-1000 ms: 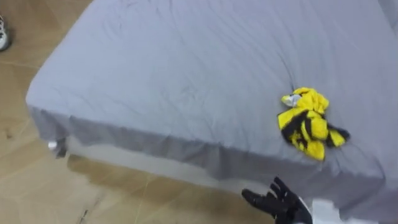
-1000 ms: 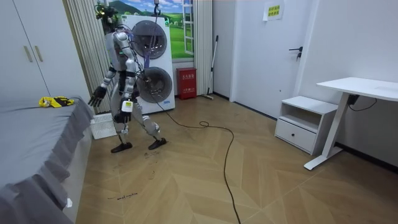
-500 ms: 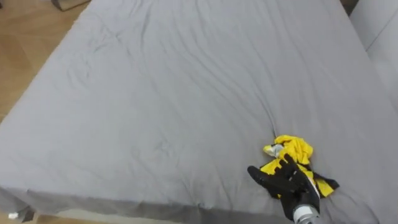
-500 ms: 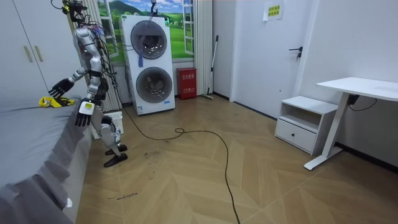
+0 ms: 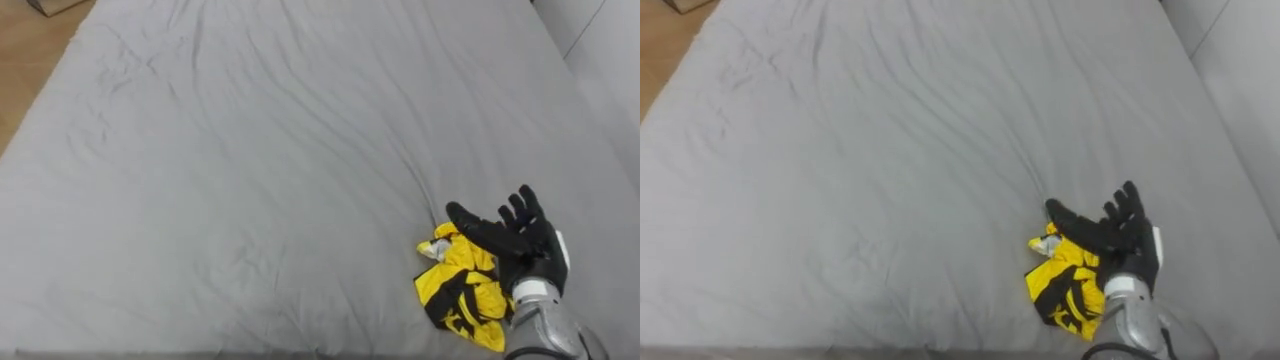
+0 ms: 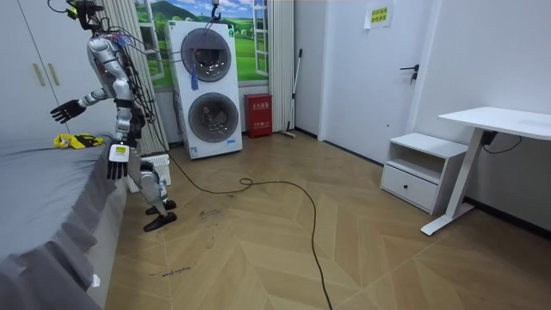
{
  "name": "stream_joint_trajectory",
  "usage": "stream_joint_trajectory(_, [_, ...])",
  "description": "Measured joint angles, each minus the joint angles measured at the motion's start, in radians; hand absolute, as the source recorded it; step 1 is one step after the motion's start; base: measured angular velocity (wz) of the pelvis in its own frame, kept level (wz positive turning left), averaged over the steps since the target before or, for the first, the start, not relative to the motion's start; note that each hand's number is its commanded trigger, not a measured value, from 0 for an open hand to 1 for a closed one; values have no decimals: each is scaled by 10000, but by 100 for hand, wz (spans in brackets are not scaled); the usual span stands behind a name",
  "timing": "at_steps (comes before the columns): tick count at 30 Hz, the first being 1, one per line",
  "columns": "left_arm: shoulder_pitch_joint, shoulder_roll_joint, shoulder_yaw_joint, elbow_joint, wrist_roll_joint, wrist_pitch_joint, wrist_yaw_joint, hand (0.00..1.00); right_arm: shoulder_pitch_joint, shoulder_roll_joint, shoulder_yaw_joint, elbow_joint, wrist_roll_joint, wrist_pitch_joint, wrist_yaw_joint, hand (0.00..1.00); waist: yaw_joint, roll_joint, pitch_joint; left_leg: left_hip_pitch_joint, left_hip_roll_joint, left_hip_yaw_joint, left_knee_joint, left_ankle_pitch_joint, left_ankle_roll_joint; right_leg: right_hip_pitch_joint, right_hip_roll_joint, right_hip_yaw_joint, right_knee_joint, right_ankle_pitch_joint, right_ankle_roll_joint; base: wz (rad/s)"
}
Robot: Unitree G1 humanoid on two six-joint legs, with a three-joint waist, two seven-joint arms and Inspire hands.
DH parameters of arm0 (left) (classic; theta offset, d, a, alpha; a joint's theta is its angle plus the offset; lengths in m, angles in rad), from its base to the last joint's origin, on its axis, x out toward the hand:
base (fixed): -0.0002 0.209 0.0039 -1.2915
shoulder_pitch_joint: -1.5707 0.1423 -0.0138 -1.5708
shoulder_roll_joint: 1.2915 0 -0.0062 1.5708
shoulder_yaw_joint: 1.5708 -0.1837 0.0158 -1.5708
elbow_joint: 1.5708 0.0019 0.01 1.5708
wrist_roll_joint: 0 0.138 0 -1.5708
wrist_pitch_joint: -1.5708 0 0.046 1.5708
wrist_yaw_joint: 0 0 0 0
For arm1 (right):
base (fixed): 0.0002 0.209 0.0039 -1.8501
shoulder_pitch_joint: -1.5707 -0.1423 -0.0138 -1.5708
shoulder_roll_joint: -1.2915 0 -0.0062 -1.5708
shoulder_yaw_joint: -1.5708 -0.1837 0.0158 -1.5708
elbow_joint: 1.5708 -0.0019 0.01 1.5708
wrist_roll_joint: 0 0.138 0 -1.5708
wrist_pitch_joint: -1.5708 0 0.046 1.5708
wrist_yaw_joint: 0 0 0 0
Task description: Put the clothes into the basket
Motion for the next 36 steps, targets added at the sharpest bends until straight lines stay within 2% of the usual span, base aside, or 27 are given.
stream_joint_trajectory(5, [3,93,125,-99,-2,211,-1,0,-616,-58,-728,255,50,14,-426,0,-83,8,1,-305,-26,28,7,29,34,-231,-13,3,-149,-7,13,0])
stream_joint_trajectory(7, [2,147,123,-116,-10,299,2,0,-790,-110,-747,397,43,13,-535,0,-99,14,9,-324,-29,-10,6,38,36,-232,-5,4,-188,-6,13,0])
stream_joint_trajectory(10, [-53,169,91,-98,-7,387,1,0,-1275,-168,-724,1503,44,18,-628,0,-89,12,15,-355,-29,-18,8,38,35,-255,-6,-4,-186,-6,13,0])
stream_joint_trajectory(16, [-490,173,67,272,5,452,-1,0,-2137,-280,-457,3579,-12,133,-712,0,208,25,29,-688,-20,-68,-29,50,26,-721,-2,-76,53,15,11,1])
stream_joint_trajectory(18, [-621,169,56,314,13,467,-5,0,-2257,-288,-440,3820,-6,133,-717,0,382,5,60,-709,-20,-74,-59,52,24,-751,-8,-169,57,15,11,2])
stream_joint_trajectory(23, [-997,224,-120,548,2,549,-35,0,-3405,-297,-409,5527,-499,100,-681,0,413,-30,176,-1086,-12,-277,-76,122,45,-986,-73,-551,14,17,15,22])
stream_joint_trajectory(26, [-1280,211,-216,691,-1,567,-36,0,-3637,-298,-150,6214,-794,105,-531,0,661,-42,184,-1391,-7,-340,-74,133,58,-1291,-81,-565,22,28,32,5])
stream_joint_trajectory(29, [-1343,240,-313,698,2,590,-35,0,-3703,-327,-69,6752,-934,103,-374,0,731,-37,187,-1427,-1,-522,-92,143,62,-1382,-83,-635,145,23,58,6])
stream_joint_trajectory(30, [-1385,236,-325,716,3,612,-33,0,-3751,-358,-69,6866,-942,104,-348,0,773,-27,195,-1421,18,-594,-102,162,56,-1514,-82,-653,376,2,102,-11])
stream_joint_trajectory(31, [-1539,210,-378,785,4,644,-23,0,-3824,-433,-68,7041,-941,92,-286,0,907,49,339,-1361,159,-1088,-112,206,35,-2088,-61,-593,1121,-150,505,-40])
stream_joint_trajectory(32, [-1589,232,-446,778,-20,643,-6,0,-3895,-451,-54,7127,-960,88,-210,0,1112,-27,364,-1464,147,-1609,-44,200,-1,-2525,-146,-254,281,332,634,-51])
stream_joint_trajectory(33, [-1637,209,-412,781,-28,646,-4,0,-3952,-473,-28,7169,-970,85,-176,0,1156,-57,338,-1562,153,-1746,-8,151,-67,-2703,-252,-382,126,805,105,-32])
stream_joint_trajectory(34, [-1727,204,-401,822,-12,746,-17,0,-4033,-534,78,7227,-968,63,-138,0,1077,51,304,-1713,196,-1718,-5,189,-211,-2625,-238,-726,-50,1018,82,0])
stream_joint_trajectory(36, [-1967,217,-500,1104,-7,836,-38,0,-4041,-620,195,7386,-990,9,-110,0,937,172,290,-1706,249,-1368,-119,193,-218,-2613,-224,-917,-45,1022,74,15])
